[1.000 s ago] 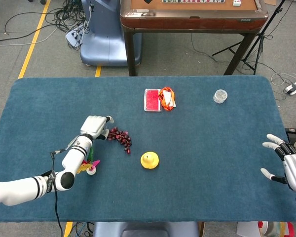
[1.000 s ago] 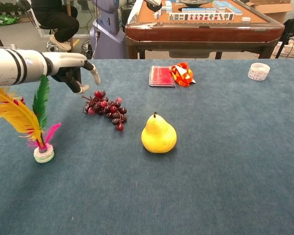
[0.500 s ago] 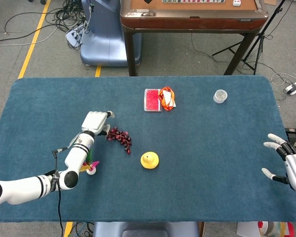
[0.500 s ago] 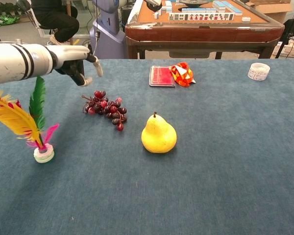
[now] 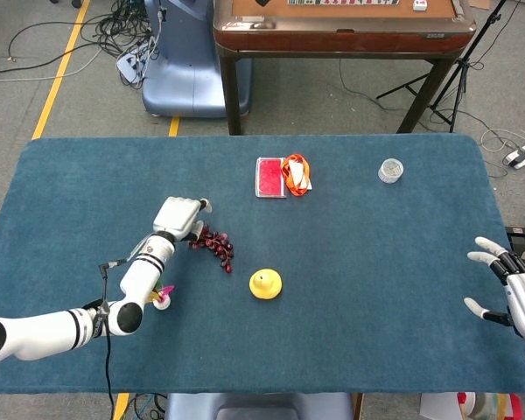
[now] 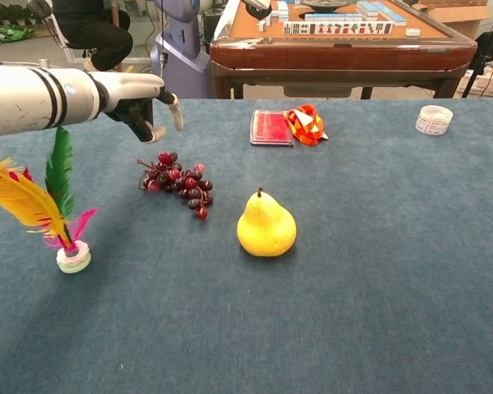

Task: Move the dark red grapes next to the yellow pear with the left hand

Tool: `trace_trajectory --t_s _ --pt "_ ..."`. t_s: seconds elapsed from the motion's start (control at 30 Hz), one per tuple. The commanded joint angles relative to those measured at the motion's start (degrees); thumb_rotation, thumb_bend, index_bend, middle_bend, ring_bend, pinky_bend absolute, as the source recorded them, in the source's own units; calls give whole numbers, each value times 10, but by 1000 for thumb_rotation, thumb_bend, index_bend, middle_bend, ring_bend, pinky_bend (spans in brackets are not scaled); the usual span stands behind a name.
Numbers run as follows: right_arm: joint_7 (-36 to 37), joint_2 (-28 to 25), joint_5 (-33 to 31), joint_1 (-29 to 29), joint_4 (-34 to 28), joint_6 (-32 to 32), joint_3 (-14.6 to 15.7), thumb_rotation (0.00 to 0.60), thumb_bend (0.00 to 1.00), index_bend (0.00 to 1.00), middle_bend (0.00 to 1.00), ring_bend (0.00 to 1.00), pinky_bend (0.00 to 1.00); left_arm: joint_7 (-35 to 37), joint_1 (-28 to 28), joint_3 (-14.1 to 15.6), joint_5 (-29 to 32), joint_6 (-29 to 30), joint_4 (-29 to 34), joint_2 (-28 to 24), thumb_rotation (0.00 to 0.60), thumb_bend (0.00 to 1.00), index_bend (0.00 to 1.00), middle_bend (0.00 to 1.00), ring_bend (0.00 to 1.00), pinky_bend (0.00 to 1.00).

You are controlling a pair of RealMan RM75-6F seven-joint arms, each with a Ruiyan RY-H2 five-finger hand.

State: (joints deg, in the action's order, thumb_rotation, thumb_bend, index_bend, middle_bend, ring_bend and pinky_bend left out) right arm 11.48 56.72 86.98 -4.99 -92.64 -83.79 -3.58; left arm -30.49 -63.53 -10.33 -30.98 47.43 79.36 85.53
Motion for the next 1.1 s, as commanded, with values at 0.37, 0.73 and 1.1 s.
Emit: trace_trajectory --t_s 0.37,0.73,1.1 --pt "5 -3 4 2 0 -3 1 600 112 286 172 167 312 -36 -9 0 -21 37 19 -1 600 552 330 1000 992 1000" --pt "0 0 4 0 0 0 2 600 112 285 172 167 312 -146 -44 13 81 66 116 -43 600 551 345 1000 1000 1000" --pt "-3 1 5 0 0 1 3 600 113 286 172 167 312 -224 -78 27 195 118 178 -53 600 551 232 1000 1000 1000"
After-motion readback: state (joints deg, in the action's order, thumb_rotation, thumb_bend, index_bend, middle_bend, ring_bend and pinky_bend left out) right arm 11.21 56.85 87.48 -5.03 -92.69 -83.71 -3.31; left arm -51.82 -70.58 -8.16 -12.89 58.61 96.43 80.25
